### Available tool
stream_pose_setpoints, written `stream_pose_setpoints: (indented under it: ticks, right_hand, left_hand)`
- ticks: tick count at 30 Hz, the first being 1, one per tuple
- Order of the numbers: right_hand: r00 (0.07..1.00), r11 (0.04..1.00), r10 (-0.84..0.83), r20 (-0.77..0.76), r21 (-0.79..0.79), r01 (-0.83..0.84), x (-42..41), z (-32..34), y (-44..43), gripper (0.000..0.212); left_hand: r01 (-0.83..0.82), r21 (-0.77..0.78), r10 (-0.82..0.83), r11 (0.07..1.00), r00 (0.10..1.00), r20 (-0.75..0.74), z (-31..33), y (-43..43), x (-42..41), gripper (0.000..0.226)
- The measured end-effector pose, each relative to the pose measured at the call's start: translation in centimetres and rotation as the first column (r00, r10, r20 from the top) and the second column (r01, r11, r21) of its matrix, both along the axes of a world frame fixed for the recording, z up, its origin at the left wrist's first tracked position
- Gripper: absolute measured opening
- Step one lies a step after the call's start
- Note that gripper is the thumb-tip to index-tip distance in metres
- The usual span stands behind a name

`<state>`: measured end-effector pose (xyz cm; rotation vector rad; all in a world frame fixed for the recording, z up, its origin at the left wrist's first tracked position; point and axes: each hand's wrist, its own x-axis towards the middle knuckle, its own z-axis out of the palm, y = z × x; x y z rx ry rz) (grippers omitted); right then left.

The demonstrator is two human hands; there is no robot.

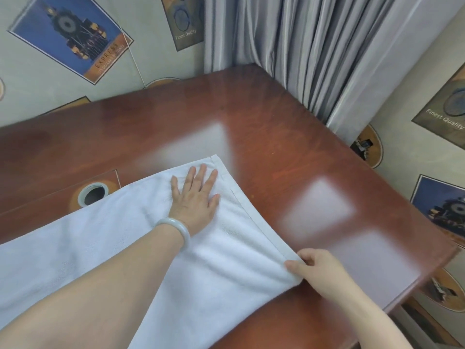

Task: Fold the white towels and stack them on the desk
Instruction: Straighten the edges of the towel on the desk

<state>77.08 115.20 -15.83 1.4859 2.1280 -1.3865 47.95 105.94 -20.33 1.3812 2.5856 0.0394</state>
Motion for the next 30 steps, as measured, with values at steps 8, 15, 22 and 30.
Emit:
stream_pose_setpoints:
  ticks: [8,15,22,30]
  right_hand:
    - [0.986,0.995,-0.095,-0.139,-0.028,0.091,-0.7,0.4,0.0,0.017]
    - [0.989,0.992,-0.121,-0.082,0.018,0.123,-0.5,0.7,0.4,0.009]
    - [0.982,0.937,-0.187,0.016,0.303,0.174,-2.0,0.7,-0.2,0.021]
    - [0.972,0.819,-0.236,0.01,0.541,0.193,-1.8,-0.5,-0.3,0.043]
  left_hand:
    - [-0.19,0.038,0.183,0.981,0.973,0.138,3.9,5.5,-4.6,0.036]
    - [-0.159,-0.085,0.178,0.984,0.921,0.346,7.7,8.6,-7.1,0.022]
    - [-0.329,0.207,0.258,0.921,0.915,0.31,3.8,9.8,-6.4,0.019]
    - [-0.218,0.34,0.236,0.915,0.972,-0.013,1.2,10.4,-5.4,0.035]
